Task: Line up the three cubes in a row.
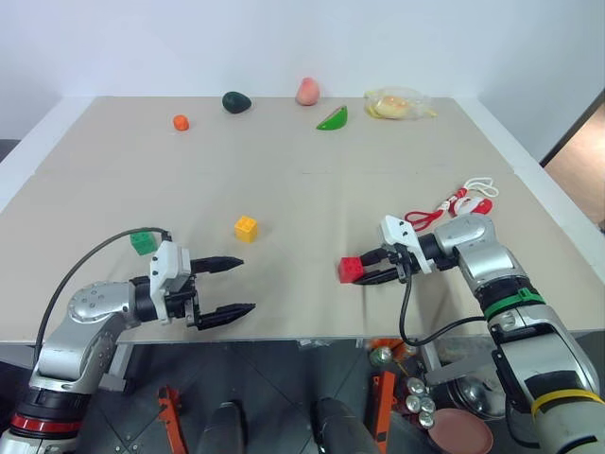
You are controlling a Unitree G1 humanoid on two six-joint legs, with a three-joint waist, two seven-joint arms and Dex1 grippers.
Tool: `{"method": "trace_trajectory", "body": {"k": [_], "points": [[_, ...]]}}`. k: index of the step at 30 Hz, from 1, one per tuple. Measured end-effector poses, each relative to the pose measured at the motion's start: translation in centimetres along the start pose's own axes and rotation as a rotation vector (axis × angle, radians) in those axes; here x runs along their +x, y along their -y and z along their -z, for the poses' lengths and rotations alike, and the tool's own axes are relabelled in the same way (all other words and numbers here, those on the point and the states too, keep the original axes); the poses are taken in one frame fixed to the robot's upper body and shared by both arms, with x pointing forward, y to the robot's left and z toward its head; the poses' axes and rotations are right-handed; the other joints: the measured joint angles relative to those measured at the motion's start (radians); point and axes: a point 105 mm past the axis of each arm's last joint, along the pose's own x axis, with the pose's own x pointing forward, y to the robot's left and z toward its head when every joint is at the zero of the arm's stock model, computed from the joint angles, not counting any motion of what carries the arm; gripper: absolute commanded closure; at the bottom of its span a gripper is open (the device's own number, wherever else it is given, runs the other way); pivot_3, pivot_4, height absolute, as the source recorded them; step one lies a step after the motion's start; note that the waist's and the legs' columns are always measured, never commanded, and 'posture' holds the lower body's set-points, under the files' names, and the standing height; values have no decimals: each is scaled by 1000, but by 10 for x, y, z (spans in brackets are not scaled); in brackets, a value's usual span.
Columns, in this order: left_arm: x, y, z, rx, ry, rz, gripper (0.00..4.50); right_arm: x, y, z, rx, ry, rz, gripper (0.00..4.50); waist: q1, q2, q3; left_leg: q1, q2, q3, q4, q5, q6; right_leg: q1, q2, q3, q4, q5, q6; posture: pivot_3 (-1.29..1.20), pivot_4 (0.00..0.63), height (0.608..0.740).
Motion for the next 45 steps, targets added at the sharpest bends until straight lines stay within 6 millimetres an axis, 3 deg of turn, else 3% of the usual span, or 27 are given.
{"method": "trace_trajectory", "body": {"k": [2, 4, 11, 17, 21, 28, 32, 33, 36, 37, 39, 45], "points": [[0, 0, 0, 0, 1, 0, 0, 0, 0, 0, 0, 0, 1, 3336, 0, 0, 0, 0, 0, 0, 0, 0, 0, 0, 0, 0, 0, 0, 0, 0, 150, 740], [0, 0, 0, -2, 1, -1, 0, 0, 0, 0, -2, -1, 4, 2274, 0, 0, 0, 0, 0, 0, 0, 0, 0, 0, 0, 0, 0, 0, 0, 0, 150, 740], [0, -1, 0, 0, 2, -3, 0, 7, -1, 1, -22, 0, 0, 10, -9, 0, 0, 3, 0, 1, 1, 1, 0, 1, 0, 0, 0, 5, -3, 0, 150, 740], [-1, 0, 3, -9, -1, -8, 0, 3, 2, 3, -6, -16, 11, 10, -10, 0, 0, 6, 0, 1, 1, 3, -1, 4, 0, 0, 0, 5, -3, 0, 150, 740], [-4, 0, 7, -26, -3, -33, 0, -22, 12, 4, -23, -73, 74, 10, -7, 0, 0, 3, 0, 2, 0, 3, -1, 0, -1, 0, 0, 4, -3, 0, 150, 740], [-3, 4, 11, -72, 34, -80, 0, -77, 36, -39, -84, 21, 242, 10, -5, 0, 0, 0, 2, 2, -4, 2, -1, -4, 0, 0, 0, 2, -3, 0, 150, 740], [-4, 0, 12, -85, 54, -136, 0, -90, 38, -47, -74, 71, 277, 10, -5, 0, 0, 0, 1, 3, -3, 2, -1, -4, -1, 1, 0, 1, -3, 0, 150, 740], [-4, -2, 12, -88, 63, -168, 0, -90, 39, -51, -66, 105, 286, 10, -5, 0, 0, 0, 1, 3, -3, 2, -1, -3, -1, 1, 0, 2, -3, 0, 150, 740], [-11, -18, 15, -117, 97, -389, 0, -83, 44, -92, -74, 333, 320, 10, -16, 0, 0, 2, 2, 4, -2, 2, -1, -3, 0, 1, 1, 3, -3, 0, 150, 740], [-12, -19, 15, -119, 99, -400, 0, -82, 44, -95, -77, 342, 320, 10, -16, 0, 0, 2, 2, 4, -2, 2, -1, -3, 0, 1, 2, 3, -3, 0, 150, 740], [-28, -33, 18, -161, 111, -598, 0, -71, 39, -118, -85, 454, 309, 10, -15, 0, 0, 2, 3, 2, -2, 2, -1, -3, 2, 1, 3, 3, -3, 0, 150, 740], [-85, -61, 37, -272, 49, -1096, 0, -29, 3, -124, -21, 541, 191, 10, -1, 0, 0, -1, 3, -1, -1, 2, -1, -3, 3, -1, 3, 2, -2, 0, 150, 740]]}}
